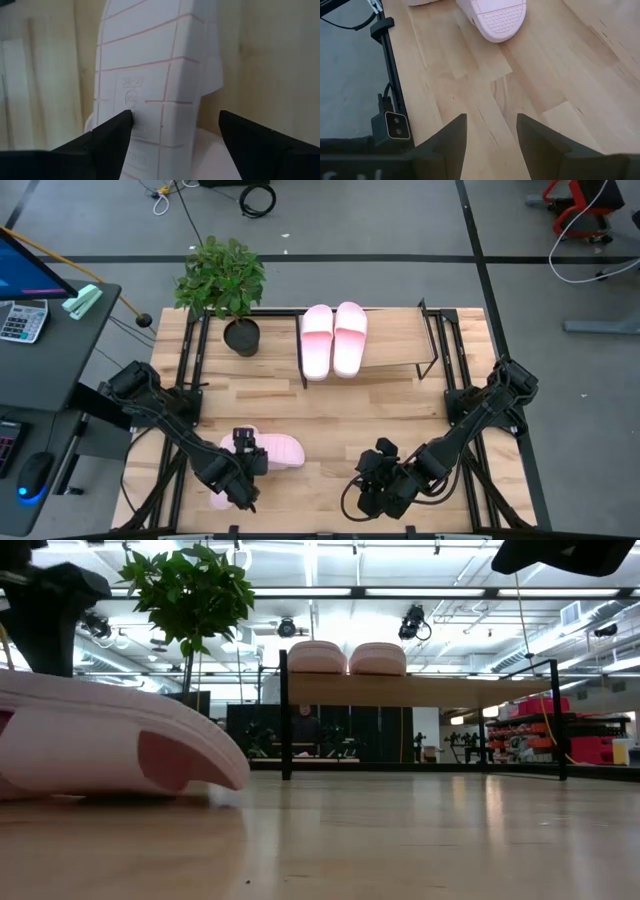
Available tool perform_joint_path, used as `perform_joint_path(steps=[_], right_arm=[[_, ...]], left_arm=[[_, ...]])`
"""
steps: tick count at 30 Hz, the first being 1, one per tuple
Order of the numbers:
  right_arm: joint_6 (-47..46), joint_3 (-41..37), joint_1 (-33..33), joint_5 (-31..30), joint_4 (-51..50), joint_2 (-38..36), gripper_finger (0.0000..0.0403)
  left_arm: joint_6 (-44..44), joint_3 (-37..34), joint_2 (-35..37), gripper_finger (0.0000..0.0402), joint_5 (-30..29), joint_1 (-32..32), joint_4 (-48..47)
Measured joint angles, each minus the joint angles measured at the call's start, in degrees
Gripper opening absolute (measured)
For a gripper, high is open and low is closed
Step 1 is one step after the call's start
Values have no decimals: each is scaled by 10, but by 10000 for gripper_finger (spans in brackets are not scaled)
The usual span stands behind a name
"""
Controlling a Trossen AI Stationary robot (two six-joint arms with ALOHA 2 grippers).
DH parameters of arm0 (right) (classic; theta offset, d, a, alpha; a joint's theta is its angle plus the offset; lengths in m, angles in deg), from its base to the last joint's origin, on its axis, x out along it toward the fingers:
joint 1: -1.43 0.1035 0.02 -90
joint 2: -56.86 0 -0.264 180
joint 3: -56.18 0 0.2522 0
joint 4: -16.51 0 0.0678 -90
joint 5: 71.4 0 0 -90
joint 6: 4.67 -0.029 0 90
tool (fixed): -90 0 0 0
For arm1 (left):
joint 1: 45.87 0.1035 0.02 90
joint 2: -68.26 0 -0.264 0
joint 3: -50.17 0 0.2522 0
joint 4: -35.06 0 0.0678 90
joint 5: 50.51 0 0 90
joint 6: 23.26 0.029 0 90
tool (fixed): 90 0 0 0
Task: Pick and place slides into the shelf
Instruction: Put the right pink slide on the shelf
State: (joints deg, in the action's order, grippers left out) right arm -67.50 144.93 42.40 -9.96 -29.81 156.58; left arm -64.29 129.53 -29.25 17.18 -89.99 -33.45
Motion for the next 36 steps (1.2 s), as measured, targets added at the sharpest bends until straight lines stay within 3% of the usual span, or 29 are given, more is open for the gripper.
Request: perform_joint_path(steps=[7,20,28,36], right_arm=[[0,0,-4,0,-1,0,178],[0,0,-4,1,-1,0,170],[-39,0,-7,20,-32,-1,169],[-41,0,4,36,-81,-44,153]], left_arm=[[-1,-22,1,263,-11,15,-1],[-3,16,-1,111,-10,50,-49],[-7,90,4,99,-5,87,-101],[-3,226,37,91,-90,127,-135]])
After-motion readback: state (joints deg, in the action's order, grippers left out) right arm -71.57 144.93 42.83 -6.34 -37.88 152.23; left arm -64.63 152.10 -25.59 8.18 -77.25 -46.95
